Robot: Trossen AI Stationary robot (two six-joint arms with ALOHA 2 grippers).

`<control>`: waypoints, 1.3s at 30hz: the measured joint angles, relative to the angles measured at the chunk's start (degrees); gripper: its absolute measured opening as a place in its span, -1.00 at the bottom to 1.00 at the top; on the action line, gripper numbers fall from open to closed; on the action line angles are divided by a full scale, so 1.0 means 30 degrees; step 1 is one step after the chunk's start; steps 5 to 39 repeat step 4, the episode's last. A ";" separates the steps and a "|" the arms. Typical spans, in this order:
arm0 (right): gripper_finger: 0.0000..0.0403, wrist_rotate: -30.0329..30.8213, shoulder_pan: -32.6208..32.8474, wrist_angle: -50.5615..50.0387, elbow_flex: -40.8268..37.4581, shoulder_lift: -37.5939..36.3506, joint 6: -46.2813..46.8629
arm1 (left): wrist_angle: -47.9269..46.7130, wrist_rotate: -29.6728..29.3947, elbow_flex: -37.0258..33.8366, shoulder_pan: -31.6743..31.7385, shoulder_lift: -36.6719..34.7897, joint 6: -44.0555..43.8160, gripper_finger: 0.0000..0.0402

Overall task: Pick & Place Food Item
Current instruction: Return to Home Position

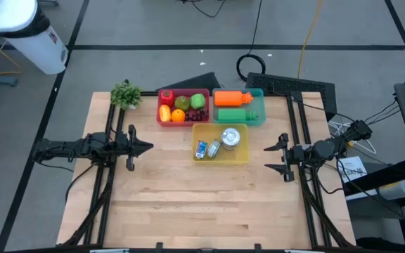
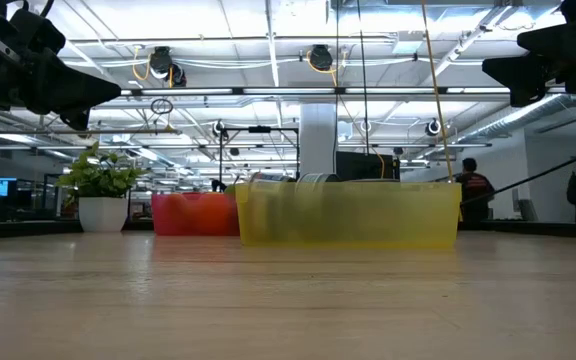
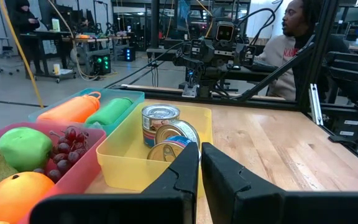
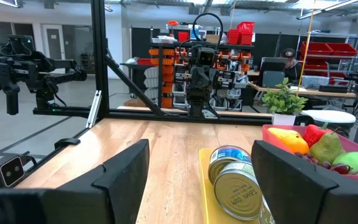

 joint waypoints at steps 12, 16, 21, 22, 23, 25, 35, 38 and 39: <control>0.32 -0.0002 -0.0002 0.0000 0.0000 0.0000 0.0000 | 0.0000 0.0003 0.0000 -0.0005 0.0000 0.0000 -0.87; 0.32 -0.0002 -0.0002 0.0000 0.0000 0.0000 0.0000 | 0.0000 0.0003 0.0000 -0.0005 0.0000 0.0000 -0.87; 0.32 -0.0002 -0.0002 0.0000 0.0000 0.0000 0.0000 | 0.0000 0.0003 0.0000 -0.0005 0.0000 0.0000 -0.87; 0.32 -0.0002 -0.0002 0.0000 0.0000 0.0000 0.0000 | 0.0000 0.0003 0.0000 -0.0005 0.0000 0.0000 -0.87; 0.32 -0.0002 -0.0002 0.0000 0.0000 0.0000 0.0000 | 0.0000 0.0003 0.0000 -0.0005 0.0000 0.0000 -0.87; 0.32 -0.0002 -0.0002 0.0000 0.0000 0.0000 0.0000 | 0.0000 0.0003 0.0000 -0.0005 0.0000 0.0000 -0.87; 0.32 -0.0002 -0.0002 0.0000 0.0000 0.0000 0.0000 | 0.0000 0.0003 0.0000 -0.0005 0.0000 0.0000 -0.87; 0.32 -0.0002 -0.0002 0.0000 0.0000 0.0000 0.0000 | 0.0000 0.0003 0.0000 -0.0005 0.0000 0.0000 -0.87; 0.32 -0.0002 -0.0002 0.0000 0.0000 0.0000 0.0000 | 0.0000 0.0003 0.0000 -0.0005 0.0000 0.0000 -0.87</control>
